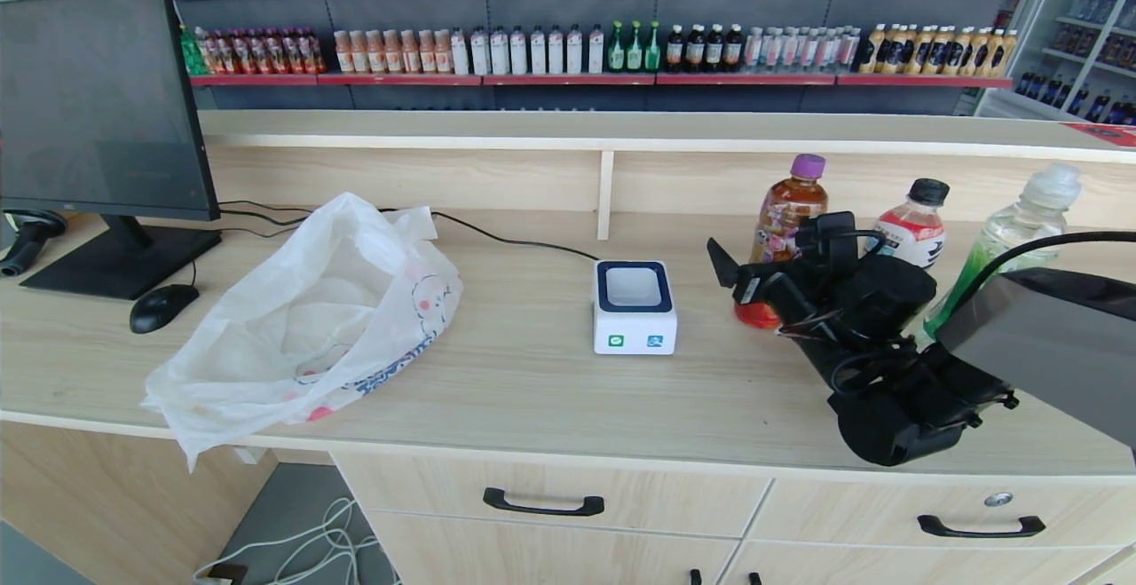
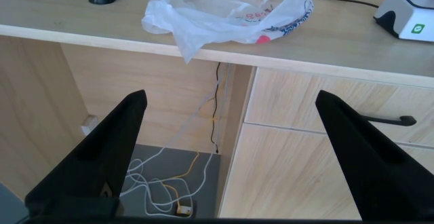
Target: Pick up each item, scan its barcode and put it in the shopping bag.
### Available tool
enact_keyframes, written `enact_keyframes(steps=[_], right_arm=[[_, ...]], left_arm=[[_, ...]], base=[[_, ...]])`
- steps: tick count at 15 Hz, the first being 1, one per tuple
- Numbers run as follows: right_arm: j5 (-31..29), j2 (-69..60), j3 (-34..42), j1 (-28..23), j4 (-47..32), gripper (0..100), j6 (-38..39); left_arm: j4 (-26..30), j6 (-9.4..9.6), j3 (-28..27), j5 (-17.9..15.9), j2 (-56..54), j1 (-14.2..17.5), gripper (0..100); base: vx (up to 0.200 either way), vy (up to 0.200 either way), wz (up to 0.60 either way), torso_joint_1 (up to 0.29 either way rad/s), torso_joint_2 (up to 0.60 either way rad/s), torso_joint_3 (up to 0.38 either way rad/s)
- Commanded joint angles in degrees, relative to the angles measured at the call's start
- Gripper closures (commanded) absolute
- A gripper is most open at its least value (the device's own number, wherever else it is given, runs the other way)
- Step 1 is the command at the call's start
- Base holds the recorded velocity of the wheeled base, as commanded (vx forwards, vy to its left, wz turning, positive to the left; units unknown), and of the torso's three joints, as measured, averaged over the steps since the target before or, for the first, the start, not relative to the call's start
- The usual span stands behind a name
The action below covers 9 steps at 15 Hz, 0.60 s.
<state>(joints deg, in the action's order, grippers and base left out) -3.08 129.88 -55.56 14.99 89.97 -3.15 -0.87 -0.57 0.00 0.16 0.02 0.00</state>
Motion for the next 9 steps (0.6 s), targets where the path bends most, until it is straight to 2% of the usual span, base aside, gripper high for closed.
enact_keyframes(steps=[1,2,9], right_arm=[[-0.17,0.9,-0.86,0.03,0.03,0,-0.19],[-0.17,0.9,-0.77,0.03,0.03,100,-0.28],[-0.26,-0.06,-0.86,-0.05,0.03,100,-0.19]], left_arm=[[-0.01,-0.04,0.0,0.02,-0.02,0.0,0],[-0.01,-0.04,0.0,0.02,0.06,0.0,0],[-0.01,-0.04,0.0,0.02,-0.02,0.0,0]], base=[[0.0,0.0,0.0,0.0,0.0,0.0],[0.0,0.0,0.0,0.0,0.0,0.0],[0.0,0.0,0.0,0.0,0.0,0.0]])
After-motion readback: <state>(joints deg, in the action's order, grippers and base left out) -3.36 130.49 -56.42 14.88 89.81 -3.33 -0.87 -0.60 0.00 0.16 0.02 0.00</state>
